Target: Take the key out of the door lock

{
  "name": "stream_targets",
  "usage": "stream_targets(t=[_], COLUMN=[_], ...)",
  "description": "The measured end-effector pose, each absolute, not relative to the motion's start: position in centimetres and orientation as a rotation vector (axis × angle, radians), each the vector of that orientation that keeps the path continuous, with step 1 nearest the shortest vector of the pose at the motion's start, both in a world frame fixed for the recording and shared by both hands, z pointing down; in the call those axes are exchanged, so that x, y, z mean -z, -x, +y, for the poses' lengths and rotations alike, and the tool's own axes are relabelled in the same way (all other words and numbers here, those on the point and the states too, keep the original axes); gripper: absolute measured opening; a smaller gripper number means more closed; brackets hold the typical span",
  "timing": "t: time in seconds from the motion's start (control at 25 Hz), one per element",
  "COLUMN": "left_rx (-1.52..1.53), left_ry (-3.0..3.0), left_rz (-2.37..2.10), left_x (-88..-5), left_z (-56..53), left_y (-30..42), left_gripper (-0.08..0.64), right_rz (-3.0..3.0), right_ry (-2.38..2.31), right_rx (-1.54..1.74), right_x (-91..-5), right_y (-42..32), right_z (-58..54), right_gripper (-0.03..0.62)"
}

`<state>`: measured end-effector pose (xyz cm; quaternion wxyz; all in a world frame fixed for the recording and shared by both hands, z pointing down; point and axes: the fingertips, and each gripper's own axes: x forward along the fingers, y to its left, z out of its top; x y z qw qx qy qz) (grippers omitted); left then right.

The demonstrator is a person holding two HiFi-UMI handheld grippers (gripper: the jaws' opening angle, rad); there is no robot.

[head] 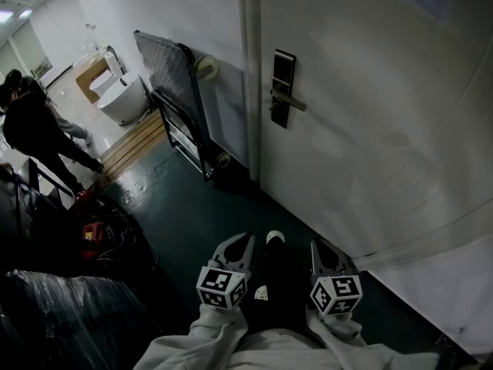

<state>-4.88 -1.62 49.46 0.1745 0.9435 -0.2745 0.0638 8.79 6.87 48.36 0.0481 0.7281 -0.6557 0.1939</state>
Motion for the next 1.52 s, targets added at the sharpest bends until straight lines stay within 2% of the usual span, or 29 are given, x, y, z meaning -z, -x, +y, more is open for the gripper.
stream_targets(t=[0.4, 1.52], left_rx=[-0.176, -0.181], left_ry=[-2.663, -2.674], left_rz=[-0.819, -0.849], left_x=[-49.7, -48.7], left_z=[-6.0, -25.8], left_y=[3.4, -9.9], left_gripper=[0.012, 0.012], right_rz=[-2.046, -2.131], right_ry=[-2.159, -2.090], right_rx=[-0.591, -0.593], right_x=[-48.9, -48.2], right_y=[-10.0, -22.0], right_z=[1.9, -18.9], right_gripper=[0.052, 0.052])
